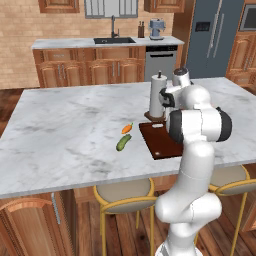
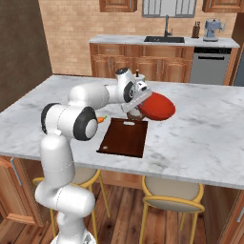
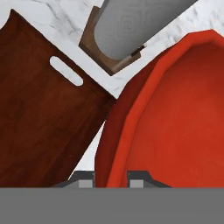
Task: Place the two vegetables and bowl onto the tray for setting up a vegetable dip station.
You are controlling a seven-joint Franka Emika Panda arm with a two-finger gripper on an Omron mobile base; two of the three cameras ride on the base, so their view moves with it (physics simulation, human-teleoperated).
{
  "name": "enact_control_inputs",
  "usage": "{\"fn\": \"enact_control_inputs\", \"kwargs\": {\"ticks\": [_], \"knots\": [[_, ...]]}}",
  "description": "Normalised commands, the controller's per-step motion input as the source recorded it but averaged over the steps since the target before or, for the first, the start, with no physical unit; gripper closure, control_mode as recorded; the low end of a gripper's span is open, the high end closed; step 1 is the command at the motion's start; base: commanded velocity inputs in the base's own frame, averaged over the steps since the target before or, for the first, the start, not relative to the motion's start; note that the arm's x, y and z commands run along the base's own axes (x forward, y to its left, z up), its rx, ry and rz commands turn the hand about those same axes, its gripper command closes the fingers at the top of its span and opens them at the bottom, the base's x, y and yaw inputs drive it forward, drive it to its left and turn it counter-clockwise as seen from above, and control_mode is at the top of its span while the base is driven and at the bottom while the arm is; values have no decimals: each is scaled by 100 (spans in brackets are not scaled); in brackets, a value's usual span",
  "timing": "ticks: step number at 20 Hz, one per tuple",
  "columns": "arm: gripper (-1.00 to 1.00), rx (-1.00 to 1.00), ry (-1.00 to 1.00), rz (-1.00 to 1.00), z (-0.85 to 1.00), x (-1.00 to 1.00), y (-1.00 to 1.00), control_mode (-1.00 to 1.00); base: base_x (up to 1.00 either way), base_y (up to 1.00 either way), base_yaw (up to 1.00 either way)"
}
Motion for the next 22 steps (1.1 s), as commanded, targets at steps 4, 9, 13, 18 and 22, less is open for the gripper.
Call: {"fn": "enact_control_inputs", "kwargs": {"ticks": [4, 9, 13, 18, 22], "knots": [[100, 0, 9, -8, 10, -22, 17, -100, 0, 0, 0], [100, -3, 8, -2, 1, -14, 26, -100, 0, 0, 0], [100, -4, 1, 0, -5, -13, 30, -100, 0, 0, 0], [100, -12, 0, 0, -13, -6, 25, -100, 0, 0, 0], [100, -11, 0, -2, -17, -7, 21, -100, 0, 0, 0]]}}
